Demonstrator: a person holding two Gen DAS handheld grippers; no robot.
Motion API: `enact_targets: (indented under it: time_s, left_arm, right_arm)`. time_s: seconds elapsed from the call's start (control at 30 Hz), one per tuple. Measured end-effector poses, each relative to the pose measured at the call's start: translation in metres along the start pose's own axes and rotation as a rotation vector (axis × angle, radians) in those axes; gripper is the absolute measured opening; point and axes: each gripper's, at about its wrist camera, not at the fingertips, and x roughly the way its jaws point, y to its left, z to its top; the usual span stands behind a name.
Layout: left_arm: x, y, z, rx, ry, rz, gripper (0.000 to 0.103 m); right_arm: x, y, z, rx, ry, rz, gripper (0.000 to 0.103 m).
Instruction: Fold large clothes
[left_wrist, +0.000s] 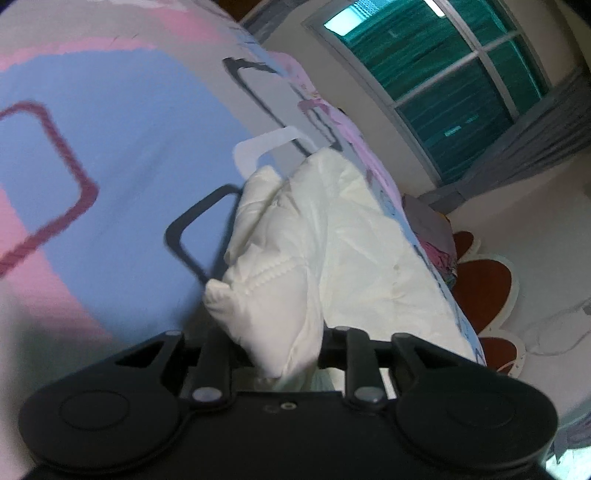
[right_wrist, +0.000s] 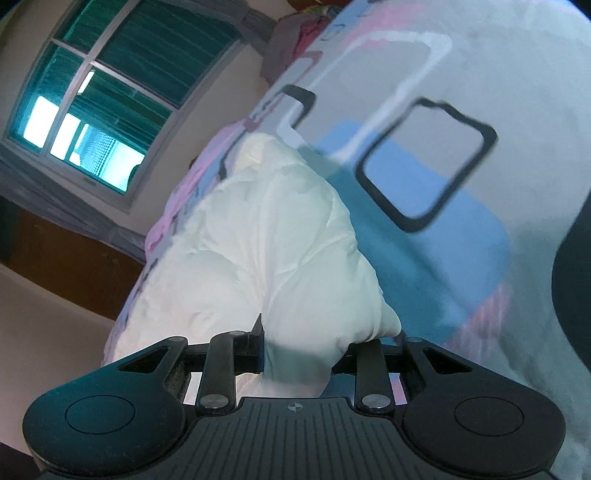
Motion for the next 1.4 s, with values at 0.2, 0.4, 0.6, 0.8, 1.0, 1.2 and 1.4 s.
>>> enact_targets:
  time_s: [0.2,0.4,0.6,0.8,1.0,1.2,1.4]
  left_arm:
    - [0.005,0.014,-0.01,-0.023,-0.024,-0.008,0.036]
    - [-0.002,0.027,-0.011,-0.113,-0.041,-0.047,0.045]
    - [-0.044,0.037,-0.011,-0.163,-0.146,0.032,0.101]
    - [-0.079,0.044,-0.017,-0.144,-0.14,0.078,0.101]
    - [-0.071,0.019,-0.034,-0.031,-0.094,0.019,0.072]
    - [-0.043,0.015,-0.027,-0.086,-0.065,-0.023,0.077]
    - [-0.019,0.02,-0.015,-0.1,-0.034,-0.075,0.043]
  right_arm:
    - [0.002,-0.024,-0.006,0.046,0.005,0.044,0.033]
    - [-0.003,-0.036,0.002,0.081,0.026,0.084,0.036]
    - [-0.047,-0.051,0.014,0.077,-0.096,-0.018,0.069]
    - [-0.098,-0.046,0.028,-0.018,-0.26,-0.254,0.092]
    - [-0.108,0.016,-0.005,-0.292,-0.267,-0.167,0.033]
    - [-0.08,0.086,-0.046,-0.485,-0.179,-0.059,0.013]
    - [-0.034,0.143,-0.079,-0.584,-0.111,-0.004,0.007]
